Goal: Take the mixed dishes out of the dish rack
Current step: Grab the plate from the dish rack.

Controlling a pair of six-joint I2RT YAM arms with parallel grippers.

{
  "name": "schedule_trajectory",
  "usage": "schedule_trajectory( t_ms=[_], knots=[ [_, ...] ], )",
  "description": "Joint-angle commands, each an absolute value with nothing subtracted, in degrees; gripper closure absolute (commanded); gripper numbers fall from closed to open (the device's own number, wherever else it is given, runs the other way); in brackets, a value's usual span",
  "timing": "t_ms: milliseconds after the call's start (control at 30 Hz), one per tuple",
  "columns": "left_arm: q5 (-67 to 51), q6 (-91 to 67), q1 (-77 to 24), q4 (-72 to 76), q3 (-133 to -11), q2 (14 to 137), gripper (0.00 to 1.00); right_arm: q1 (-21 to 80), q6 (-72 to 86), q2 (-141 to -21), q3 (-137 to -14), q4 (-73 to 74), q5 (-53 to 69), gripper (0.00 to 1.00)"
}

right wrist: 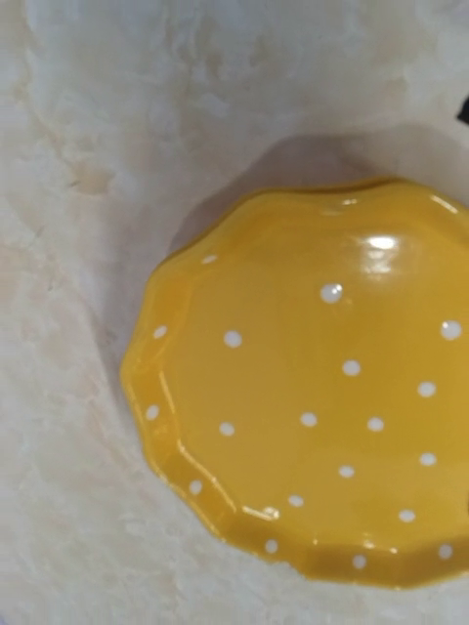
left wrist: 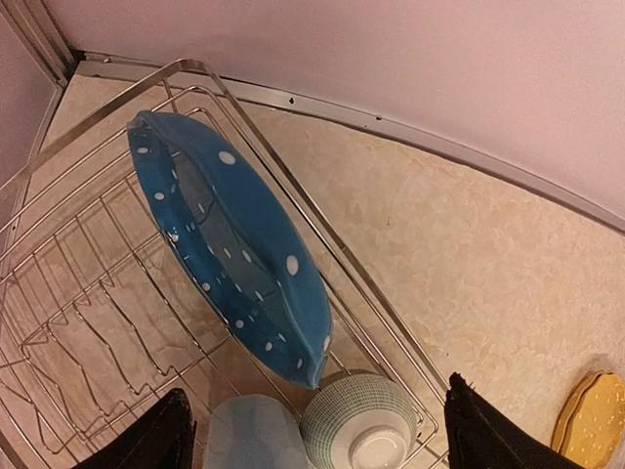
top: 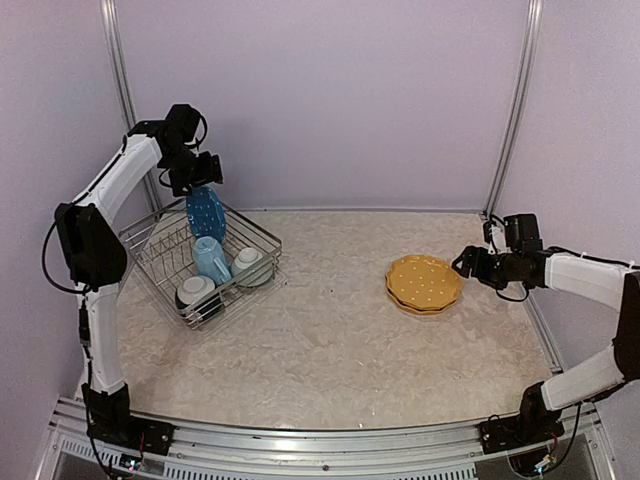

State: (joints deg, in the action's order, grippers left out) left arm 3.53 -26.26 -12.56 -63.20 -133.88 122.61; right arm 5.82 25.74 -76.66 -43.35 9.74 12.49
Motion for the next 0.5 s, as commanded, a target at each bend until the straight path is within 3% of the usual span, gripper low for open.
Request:
schedule_trajectory(
  t_ms=[0,467],
  knots=[
    [-0.81,-21.87,-9.59,-68.37,-140.41,127.23,0.16,6.34,25.44,-73.83,-42.14,10.96,11.12,0.21],
    [-2.93,-17.62,-8.44,-66.45,-145.53,136.28,0.22,6.33,26.46,-72.79,-42.1,10.92,11.23,0.21]
  ],
)
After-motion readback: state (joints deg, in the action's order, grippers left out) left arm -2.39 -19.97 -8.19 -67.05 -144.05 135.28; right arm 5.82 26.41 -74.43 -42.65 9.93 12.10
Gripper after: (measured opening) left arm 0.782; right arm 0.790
